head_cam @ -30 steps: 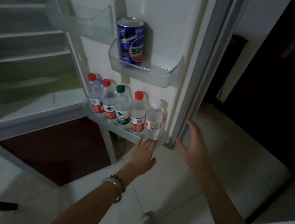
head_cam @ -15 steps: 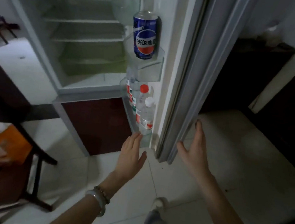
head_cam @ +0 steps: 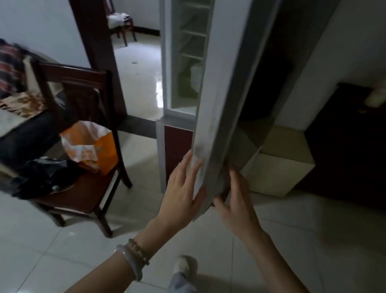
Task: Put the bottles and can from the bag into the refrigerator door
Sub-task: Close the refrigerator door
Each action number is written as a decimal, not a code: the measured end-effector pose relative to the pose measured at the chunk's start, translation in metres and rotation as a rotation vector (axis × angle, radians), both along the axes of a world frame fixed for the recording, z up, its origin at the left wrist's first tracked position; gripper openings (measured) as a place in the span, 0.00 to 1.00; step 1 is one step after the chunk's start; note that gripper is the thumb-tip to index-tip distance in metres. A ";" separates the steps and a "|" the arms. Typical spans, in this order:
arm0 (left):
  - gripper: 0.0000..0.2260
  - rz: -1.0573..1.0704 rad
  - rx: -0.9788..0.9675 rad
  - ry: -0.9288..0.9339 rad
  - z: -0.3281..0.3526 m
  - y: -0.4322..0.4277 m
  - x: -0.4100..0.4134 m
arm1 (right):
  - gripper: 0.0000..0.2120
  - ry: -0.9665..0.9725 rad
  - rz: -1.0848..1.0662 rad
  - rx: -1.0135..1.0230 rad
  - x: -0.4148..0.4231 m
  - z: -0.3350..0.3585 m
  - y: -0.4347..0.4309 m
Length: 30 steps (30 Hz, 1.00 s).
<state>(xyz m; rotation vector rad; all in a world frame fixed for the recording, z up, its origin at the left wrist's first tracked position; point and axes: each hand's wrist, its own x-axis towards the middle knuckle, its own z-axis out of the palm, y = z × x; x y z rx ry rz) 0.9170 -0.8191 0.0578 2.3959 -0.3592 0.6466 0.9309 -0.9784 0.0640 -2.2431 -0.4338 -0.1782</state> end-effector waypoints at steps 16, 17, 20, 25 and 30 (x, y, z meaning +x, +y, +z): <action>0.33 0.297 -0.101 0.141 0.012 0.138 0.185 | 0.42 -0.376 0.136 -0.449 0.216 0.017 0.124; 0.33 0.310 -0.104 0.137 0.012 0.144 0.197 | 0.42 -0.377 0.136 -0.470 0.226 0.016 0.128; 0.32 0.316 -0.111 0.137 0.016 0.159 0.233 | 0.42 -0.383 0.130 -0.533 0.253 0.020 0.140; 0.32 0.308 -0.082 0.162 0.016 0.186 0.292 | 0.41 -0.377 0.088 -0.591 0.296 0.022 0.164; 0.29 0.258 -0.093 0.191 0.021 0.205 0.348 | 0.41 -0.352 0.006 -0.607 0.334 0.023 0.187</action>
